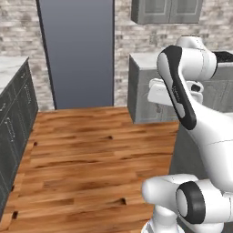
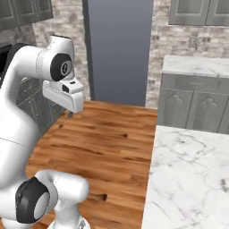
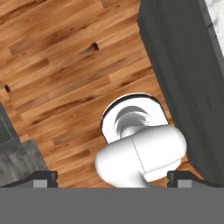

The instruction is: There is a wine glass and glass cup on the dining counter. Place the wine bottle next to the wine glass and the juice bottle next to the glass cup.

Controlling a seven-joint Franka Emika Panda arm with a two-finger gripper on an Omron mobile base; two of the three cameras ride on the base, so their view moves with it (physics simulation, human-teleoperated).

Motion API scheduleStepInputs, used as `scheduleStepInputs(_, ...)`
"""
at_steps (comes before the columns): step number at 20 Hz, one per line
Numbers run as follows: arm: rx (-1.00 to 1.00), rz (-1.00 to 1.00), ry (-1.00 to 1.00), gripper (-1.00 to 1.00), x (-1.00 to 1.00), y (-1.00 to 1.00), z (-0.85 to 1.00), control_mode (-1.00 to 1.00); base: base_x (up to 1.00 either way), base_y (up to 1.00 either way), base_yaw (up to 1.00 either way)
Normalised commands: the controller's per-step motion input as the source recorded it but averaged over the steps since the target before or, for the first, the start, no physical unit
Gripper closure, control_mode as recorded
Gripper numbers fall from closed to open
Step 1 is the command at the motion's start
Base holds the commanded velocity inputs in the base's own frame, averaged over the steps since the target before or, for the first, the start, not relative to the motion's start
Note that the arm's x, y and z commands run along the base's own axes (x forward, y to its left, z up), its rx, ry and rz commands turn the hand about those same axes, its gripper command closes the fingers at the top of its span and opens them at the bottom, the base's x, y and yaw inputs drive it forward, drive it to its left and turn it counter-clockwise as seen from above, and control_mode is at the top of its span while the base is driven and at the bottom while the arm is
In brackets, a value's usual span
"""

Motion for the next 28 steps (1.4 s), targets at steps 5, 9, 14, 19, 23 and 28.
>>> scheduleStepInputs(5, 0.0, 0.0, 0.0, -1.0, 0.0, 0.0, 0.0, 1.0, 1.0, 0.0, 0.0)
scheduleStepInputs(9, 0.0, 0.0, 0.0, -1.0, 0.0, 0.0, 0.0, 1.0, 0.99, 0.0, 0.07)
scheduleStepInputs(14, 0.0, 0.0, 0.0, -1.0, 0.0, 0.0, 0.0, 1.0, 0.89, 0.0, 0.24)
scheduleStepInputs(19, 0.0, 0.0, 0.0, -1.0, 0.0, 0.0, 0.0, 1.0, 0.82, 0.0, 0.33)
scheduleStepInputs(23, 0.0, 0.0, 0.0, -1.0, 0.0, 0.0, 0.0, 1.0, 0.95, 0.0, 0.41)
scheduleStepInputs(28, 0.0, 0.0, 0.0, -1.0, 0.0, 0.0, 0.0, 1.0, 0.98, 0.0, 0.45)
